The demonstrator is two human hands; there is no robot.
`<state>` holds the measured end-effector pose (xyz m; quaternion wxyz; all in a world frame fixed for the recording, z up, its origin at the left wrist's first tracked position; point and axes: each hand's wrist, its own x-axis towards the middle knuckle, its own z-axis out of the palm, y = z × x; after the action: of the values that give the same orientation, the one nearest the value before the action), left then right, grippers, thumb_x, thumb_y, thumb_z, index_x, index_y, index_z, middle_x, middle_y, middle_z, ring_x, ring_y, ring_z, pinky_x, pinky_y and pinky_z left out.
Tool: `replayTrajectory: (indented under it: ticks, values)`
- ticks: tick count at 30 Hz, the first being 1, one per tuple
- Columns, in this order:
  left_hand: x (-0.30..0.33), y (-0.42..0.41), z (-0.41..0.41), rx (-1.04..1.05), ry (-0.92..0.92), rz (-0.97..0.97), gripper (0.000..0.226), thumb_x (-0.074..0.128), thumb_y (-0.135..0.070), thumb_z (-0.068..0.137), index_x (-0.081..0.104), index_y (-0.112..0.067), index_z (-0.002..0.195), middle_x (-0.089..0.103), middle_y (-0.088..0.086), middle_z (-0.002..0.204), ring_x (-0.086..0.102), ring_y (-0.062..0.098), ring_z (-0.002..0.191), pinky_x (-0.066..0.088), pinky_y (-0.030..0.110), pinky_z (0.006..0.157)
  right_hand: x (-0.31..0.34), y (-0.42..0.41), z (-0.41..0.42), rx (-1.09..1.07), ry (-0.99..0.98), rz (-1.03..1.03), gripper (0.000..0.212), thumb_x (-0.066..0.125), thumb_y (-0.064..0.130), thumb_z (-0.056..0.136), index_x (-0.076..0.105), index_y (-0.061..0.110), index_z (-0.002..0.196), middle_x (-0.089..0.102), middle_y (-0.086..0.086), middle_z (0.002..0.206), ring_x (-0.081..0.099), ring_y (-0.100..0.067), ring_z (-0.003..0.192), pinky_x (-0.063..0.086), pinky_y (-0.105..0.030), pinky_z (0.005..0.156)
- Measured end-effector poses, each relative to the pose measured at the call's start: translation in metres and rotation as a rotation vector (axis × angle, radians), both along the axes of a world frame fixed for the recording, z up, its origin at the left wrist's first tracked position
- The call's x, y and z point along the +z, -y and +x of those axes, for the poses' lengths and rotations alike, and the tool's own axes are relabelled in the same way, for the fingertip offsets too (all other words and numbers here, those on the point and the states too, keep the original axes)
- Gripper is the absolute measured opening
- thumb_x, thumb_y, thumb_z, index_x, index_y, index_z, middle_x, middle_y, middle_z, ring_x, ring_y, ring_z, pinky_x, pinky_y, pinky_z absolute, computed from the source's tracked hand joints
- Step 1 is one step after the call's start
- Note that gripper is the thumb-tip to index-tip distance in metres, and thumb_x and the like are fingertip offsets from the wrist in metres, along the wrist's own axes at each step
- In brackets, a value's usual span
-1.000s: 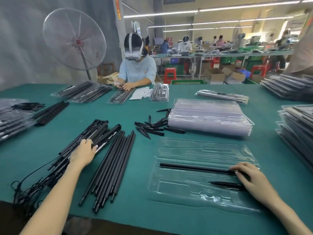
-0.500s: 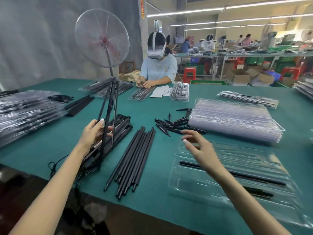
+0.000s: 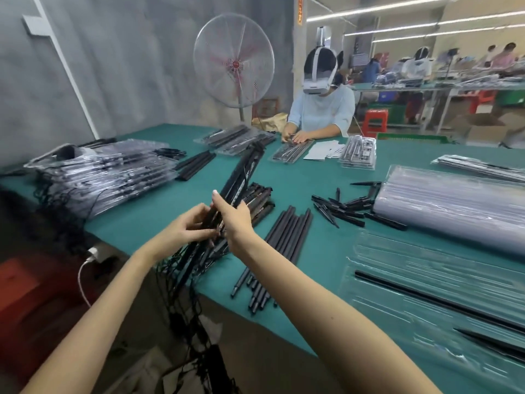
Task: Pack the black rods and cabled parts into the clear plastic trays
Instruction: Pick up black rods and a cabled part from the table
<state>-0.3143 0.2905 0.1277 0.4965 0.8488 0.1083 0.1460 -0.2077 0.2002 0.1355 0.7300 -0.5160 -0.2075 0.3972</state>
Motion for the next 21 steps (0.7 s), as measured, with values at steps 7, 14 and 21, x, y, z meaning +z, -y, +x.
replayTrajectory:
  ticks: [7,14,21]
  values:
    - [-0.026,-0.027,-0.041,0.370,0.230,-0.241,0.023,0.042,-0.034,0.097,0.058,-0.019,0.103,0.069,0.001,0.096,0.065,0.023,0.091,0.053,0.035,0.072,-0.010,0.021,-0.031,0.163,0.224,0.400,0.013,0.054,0.018,0.097,0.053,0.005,0.100,0.065,-0.017,0.098,0.064,-0.022,0.093,0.052,-0.043,0.089]
    - [-0.068,-0.033,-0.084,0.247,-0.264,-0.193,0.090,0.042,-0.089,0.068,0.065,-0.002,0.066,0.046,0.013,0.040,0.039,0.019,0.029,0.040,0.020,0.040,-0.010,0.022,-0.029,-0.035,-0.013,0.513,0.005,0.051,0.013,0.097,0.047,0.011,0.098,0.059,-0.006,0.077,0.062,-0.017,0.074,0.056,-0.043,0.079]
    - [-0.074,-0.013,-0.117,-0.091,-0.534,-0.519,0.076,0.053,-0.074,0.077,0.059,-0.004,0.107,0.064,0.016,0.102,0.060,0.028,0.095,0.048,0.033,0.085,-0.002,0.025,-0.025,-0.179,-0.263,0.554,0.006,0.051,0.015,0.098,0.047,0.016,0.093,0.049,-0.002,0.066,0.053,-0.013,0.056,0.054,-0.035,0.069]
